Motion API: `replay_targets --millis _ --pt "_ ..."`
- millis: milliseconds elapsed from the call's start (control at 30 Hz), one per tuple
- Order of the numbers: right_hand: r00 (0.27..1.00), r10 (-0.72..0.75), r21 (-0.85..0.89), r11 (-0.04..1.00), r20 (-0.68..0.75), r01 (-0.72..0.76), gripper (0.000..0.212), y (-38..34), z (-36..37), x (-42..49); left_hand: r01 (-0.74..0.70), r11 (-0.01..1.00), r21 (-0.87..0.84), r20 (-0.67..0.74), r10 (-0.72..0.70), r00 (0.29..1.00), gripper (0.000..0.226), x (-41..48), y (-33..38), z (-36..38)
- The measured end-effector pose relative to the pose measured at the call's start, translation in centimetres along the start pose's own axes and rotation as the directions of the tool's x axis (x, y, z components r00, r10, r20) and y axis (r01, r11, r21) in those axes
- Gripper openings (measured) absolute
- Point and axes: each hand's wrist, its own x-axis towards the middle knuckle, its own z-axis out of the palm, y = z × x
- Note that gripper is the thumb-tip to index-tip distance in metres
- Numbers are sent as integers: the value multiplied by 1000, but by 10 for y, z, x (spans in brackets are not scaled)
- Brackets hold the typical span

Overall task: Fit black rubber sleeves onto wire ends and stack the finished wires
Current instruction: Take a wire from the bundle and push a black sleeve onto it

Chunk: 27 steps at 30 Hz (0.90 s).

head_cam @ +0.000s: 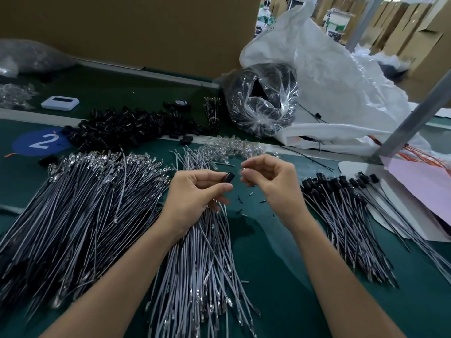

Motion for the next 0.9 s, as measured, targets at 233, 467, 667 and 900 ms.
replay_targets --millis 233,467,667,900 --pt "997 -77 -97 992 32 80 25 -3 -1 -8 -65 991 119 53 59 997 18 -4 2 2" --pt "964 -266 -269 927 15 260 23 0 -2 -11 -105 984 146 65 97 993 21 -3 1 4" --pt "901 -432 -387 824 46 415 13 0 -1 -12 -154 971 184 82 141 987 20 -3 1 2" --pt "990 -136 -45 990 -36 134 18 1 1 -11 -172 977 128 117 157 981 24 -2 2 2"
